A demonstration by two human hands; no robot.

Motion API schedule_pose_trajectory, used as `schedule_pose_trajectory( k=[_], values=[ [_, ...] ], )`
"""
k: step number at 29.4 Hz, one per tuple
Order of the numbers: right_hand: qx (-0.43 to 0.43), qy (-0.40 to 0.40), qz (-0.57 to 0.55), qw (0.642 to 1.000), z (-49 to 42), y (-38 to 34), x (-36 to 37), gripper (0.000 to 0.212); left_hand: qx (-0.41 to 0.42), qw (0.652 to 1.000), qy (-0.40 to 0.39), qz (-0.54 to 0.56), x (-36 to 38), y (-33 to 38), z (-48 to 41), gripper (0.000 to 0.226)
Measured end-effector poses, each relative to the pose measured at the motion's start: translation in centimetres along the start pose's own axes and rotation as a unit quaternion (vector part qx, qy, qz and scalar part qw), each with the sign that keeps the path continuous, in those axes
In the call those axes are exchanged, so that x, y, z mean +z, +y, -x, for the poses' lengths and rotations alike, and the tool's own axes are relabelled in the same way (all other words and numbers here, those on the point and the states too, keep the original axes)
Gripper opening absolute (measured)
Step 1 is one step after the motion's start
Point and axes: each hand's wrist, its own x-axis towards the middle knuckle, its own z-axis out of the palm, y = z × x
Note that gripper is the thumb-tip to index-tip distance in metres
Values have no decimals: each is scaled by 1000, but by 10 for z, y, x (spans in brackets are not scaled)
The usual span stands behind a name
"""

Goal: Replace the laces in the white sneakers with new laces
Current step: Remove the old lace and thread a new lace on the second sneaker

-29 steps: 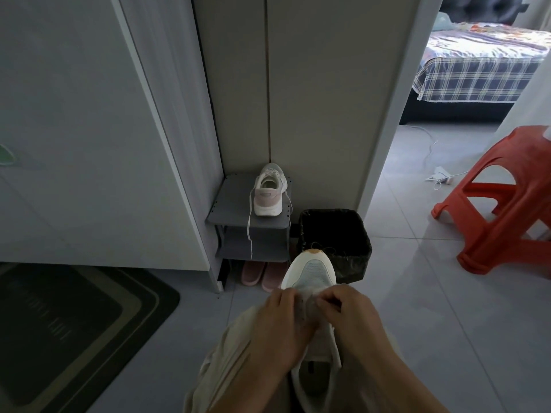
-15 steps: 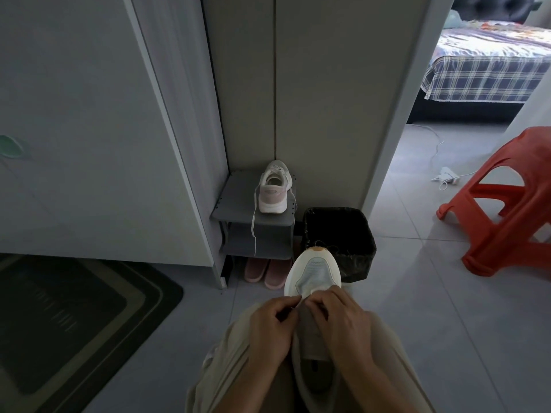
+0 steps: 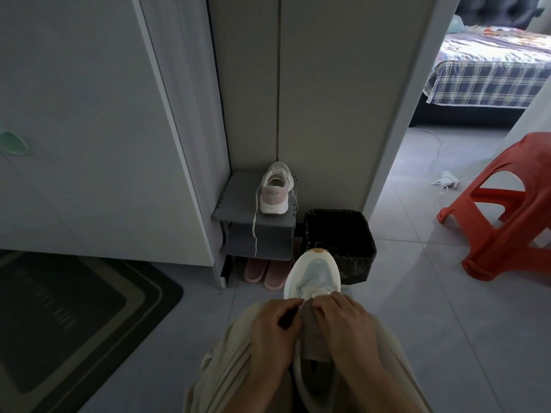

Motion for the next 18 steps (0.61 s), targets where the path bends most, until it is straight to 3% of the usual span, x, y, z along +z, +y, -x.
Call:
schedule_pose_trajectory(
  k=[1, 2, 5, 7, 9, 12, 16, 18],
  values=[
    [-4, -10, -33, 999, -1, -1, -2, 16, 0, 1000, 1, -1, 1, -1, 0, 15],
    [-16, 31, -37, 999, -2, 2, 3, 23, 1, 1000, 4, 0, 1, -2, -1, 16],
    [-4, 87, 9, 996, -6, -7, 0, 44, 1, 1000, 5, 2, 2, -1, 0, 17],
    [-9, 147, 0, 989, -6, -8, 10, 22, 8, 1000, 10, -2, 2, -1, 0, 16],
    [7, 130, 11, 991, -5, -9, 13, 33, 14, 1000, 13, -11, 1, -1, 0, 15],
    [5, 167, -16, 986, -3, -5, 16, 12, 17, 1000, 14, -7, 1, -3, 0, 18],
    [4, 241, -58, 969, -3, -6, 30, 31, 15, 1000, 14, 3, 1, -4, -2, 21],
    [-3, 220, -74, 973, -4, -4, 33, 24, 6, 1000, 8, 15, -1, -4, -3, 21]
  ],
)
